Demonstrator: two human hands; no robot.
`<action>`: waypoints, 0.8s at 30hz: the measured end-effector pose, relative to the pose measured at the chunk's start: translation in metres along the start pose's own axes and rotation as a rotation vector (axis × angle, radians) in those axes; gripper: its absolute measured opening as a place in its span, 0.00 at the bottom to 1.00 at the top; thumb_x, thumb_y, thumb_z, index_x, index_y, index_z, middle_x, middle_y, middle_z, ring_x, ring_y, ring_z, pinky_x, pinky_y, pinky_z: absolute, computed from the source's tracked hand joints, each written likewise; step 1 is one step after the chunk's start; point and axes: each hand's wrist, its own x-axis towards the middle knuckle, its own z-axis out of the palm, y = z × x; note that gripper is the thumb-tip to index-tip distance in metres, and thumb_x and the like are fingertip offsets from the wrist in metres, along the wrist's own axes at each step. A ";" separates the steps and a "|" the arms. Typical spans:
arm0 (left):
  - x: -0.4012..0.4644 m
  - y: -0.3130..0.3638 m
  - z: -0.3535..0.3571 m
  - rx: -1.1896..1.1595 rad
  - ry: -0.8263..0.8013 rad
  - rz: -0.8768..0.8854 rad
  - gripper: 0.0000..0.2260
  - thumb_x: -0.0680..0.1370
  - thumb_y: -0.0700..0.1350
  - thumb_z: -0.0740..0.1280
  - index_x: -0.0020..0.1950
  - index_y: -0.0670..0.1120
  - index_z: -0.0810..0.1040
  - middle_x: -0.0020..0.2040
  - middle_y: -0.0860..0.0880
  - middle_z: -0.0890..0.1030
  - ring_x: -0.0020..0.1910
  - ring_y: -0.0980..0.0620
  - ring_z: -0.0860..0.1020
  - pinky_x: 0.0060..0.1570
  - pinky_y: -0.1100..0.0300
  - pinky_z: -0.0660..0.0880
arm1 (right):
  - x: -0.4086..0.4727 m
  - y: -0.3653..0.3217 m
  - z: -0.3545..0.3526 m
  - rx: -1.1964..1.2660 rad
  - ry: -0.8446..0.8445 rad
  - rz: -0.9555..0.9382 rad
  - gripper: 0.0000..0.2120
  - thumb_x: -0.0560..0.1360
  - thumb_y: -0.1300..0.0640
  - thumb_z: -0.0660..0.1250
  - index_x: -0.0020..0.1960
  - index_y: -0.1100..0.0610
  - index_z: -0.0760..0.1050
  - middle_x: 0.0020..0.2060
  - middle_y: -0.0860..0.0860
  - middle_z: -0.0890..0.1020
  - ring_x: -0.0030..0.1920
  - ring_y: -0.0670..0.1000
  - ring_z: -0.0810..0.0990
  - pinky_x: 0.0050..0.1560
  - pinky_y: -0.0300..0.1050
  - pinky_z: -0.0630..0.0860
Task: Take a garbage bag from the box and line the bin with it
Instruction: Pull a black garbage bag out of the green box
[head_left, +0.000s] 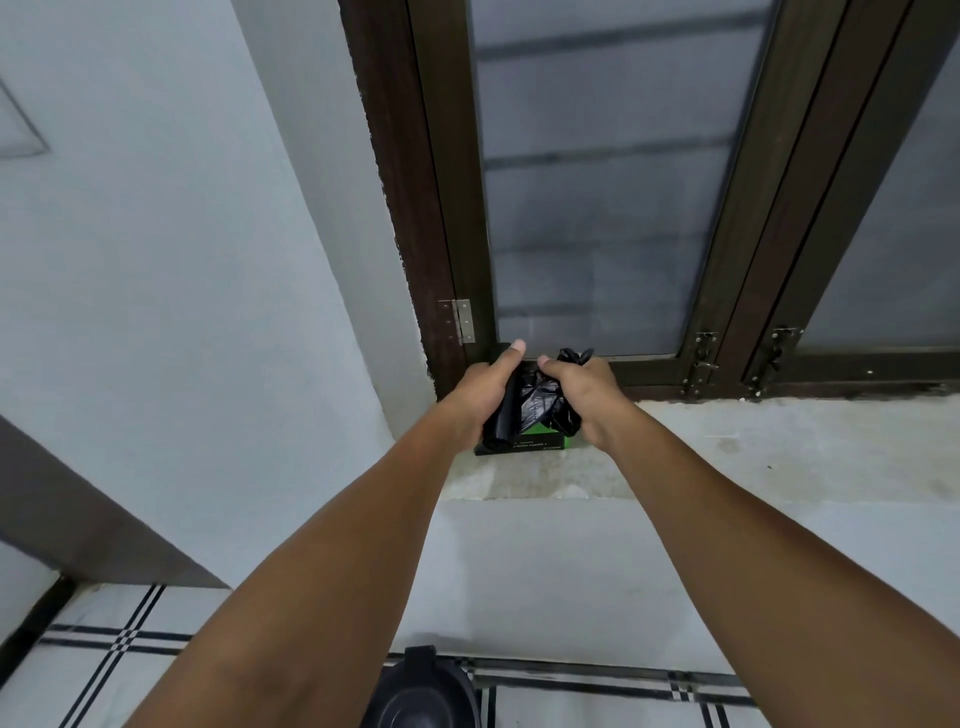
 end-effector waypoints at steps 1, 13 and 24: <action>0.012 -0.006 0.000 0.021 0.024 0.001 0.49 0.60 0.81 0.67 0.69 0.48 0.77 0.61 0.45 0.85 0.59 0.42 0.83 0.63 0.43 0.77 | -0.001 0.001 0.002 0.029 0.025 0.000 0.16 0.76 0.54 0.74 0.57 0.63 0.78 0.48 0.60 0.86 0.47 0.60 0.86 0.53 0.56 0.84; -0.015 0.016 0.025 -0.150 0.088 0.013 0.30 0.78 0.65 0.66 0.68 0.42 0.72 0.57 0.43 0.83 0.54 0.42 0.84 0.58 0.43 0.81 | -0.017 -0.005 0.027 0.380 0.235 0.089 0.12 0.78 0.55 0.72 0.57 0.60 0.74 0.50 0.56 0.83 0.47 0.56 0.83 0.44 0.51 0.83; -0.016 0.020 0.038 -0.343 0.110 -0.016 0.26 0.80 0.63 0.66 0.65 0.43 0.71 0.54 0.43 0.84 0.51 0.42 0.85 0.54 0.44 0.83 | -0.023 -0.013 0.034 0.512 0.330 0.116 0.12 0.79 0.56 0.71 0.59 0.59 0.73 0.48 0.54 0.82 0.41 0.52 0.82 0.36 0.44 0.78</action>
